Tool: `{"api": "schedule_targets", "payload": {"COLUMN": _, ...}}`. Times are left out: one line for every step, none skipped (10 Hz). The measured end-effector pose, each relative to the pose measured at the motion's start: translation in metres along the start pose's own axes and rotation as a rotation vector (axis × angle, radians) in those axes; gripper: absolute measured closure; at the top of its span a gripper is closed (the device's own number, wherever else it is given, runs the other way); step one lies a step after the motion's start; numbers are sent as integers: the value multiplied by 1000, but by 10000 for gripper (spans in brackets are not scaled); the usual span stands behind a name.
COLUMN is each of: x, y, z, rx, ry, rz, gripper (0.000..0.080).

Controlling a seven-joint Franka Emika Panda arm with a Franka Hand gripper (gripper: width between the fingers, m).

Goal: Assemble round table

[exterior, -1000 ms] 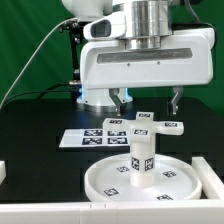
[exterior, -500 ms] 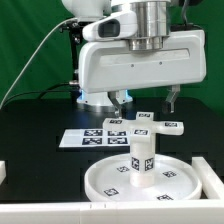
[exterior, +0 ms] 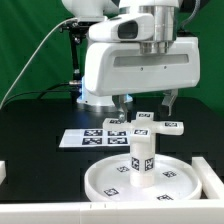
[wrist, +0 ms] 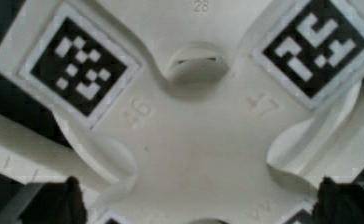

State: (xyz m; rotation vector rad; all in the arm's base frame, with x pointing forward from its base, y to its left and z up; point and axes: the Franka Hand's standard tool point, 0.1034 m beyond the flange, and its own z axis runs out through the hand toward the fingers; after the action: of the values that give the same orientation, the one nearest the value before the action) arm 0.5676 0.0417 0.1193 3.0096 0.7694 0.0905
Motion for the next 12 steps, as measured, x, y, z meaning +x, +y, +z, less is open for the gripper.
{"api": "schedule_targets", "payload": {"x": -3, "y": -1, "z": 5, "rx": 2, "ry": -10, "rz": 0, "gripper": 151}}
{"api": "schedule_targets", "payload": {"x": -5, "y": -1, "z": 9, "rx": 3, "ry": -17, "rz": -3, "gripper": 151}}
{"api": "schedule_targets", "payload": {"x": -6, "y": -2, "z": 11, "rx": 3, "ry": -21, "rz": -5, "gripper": 151}}
{"api": "schedule_targets", "payload": {"x": -6, "y": -3, "z": 13, "rx": 4, "ry": -25, "rz": -7, "gripper": 151}}
{"api": "schedule_targets", "payload": {"x": -7, "y": -3, "z": 15, "rx": 5, "ry": -29, "rz": -6, "gripper": 151}}
{"api": "schedule_targets", "payload": {"x": -7, "y": -3, "z": 16, "rx": 5, "ry": -29, "rz": -6, "gripper": 151}}
{"api": "schedule_targets", "payload": {"x": -7, "y": -3, "z": 16, "rx": 5, "ry": -29, "rz": 5, "gripper": 173}}
{"api": "schedule_targets", "payload": {"x": -7, "y": -3, "z": 16, "rx": 5, "ry": -29, "rz": 16, "gripper": 173}}
{"api": "schedule_targets", "payload": {"x": -7, "y": -2, "z": 16, "rx": 5, "ry": -29, "rz": 30, "gripper": 360}}
{"api": "schedule_targets", "payload": {"x": -7, "y": -3, "z": 16, "rx": 4, "ry": -29, "rz": 106, "gripper": 360}}
{"api": "schedule_targets", "payload": {"x": -7, "y": -3, "z": 16, "rx": 3, "ry": -29, "rz": 177, "gripper": 359}}
{"api": "schedule_targets", "payload": {"x": -7, "y": -3, "z": 16, "rx": 3, "ry": -29, "rz": 247, "gripper": 359}}
